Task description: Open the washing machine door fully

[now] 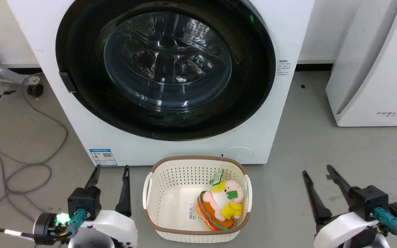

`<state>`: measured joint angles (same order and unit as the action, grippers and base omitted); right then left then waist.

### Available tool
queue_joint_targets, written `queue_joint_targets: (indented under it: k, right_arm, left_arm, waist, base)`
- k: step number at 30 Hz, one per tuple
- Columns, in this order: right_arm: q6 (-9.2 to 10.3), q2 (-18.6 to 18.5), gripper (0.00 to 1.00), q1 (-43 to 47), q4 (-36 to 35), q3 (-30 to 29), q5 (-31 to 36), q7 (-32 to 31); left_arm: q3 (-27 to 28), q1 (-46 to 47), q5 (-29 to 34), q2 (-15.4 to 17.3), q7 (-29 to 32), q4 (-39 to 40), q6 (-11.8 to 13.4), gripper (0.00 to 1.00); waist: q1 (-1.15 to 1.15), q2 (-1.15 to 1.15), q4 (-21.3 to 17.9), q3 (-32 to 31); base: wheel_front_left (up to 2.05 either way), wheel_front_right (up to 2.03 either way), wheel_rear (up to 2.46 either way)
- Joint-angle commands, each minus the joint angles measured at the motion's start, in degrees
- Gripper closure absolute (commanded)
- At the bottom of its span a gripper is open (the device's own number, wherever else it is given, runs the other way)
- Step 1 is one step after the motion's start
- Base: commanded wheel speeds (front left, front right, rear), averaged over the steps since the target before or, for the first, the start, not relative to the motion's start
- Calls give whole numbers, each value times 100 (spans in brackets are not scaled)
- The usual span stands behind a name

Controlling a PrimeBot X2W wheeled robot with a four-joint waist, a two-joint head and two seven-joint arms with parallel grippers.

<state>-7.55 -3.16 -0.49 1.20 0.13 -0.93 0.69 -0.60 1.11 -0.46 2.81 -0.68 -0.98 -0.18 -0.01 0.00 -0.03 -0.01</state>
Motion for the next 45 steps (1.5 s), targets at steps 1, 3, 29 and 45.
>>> queue_joint_targets:
  k: [1,3,29,45]
  right_arm:
    - [1,3,100,10,40,3,-39,69]
    - [1,3,100,8,70,5,-59,93]
    - [2,9,100,-260,224,75,-2318,406]
    - [3,-87,100,-1479,893,-303,-4278,292]
  left_arm:
    - [-15,34,-47,1,-71,-39,-9,0]
    - [-28,38,-63,1,-95,-56,-8,0]
    - [-239,158,-274,2,-406,-200,15,0]
    - [-301,423,-420,3,-598,-167,31,0]
  waist:
    - [1,0,0,-2]
    - [1,0,0,-4]
    - [1,0,85,104]
    - [1,0,76,543]
  base:
    - [0,0,0]
    - [0,0,0]
    - [0,0,0]
    - [0,0,0]
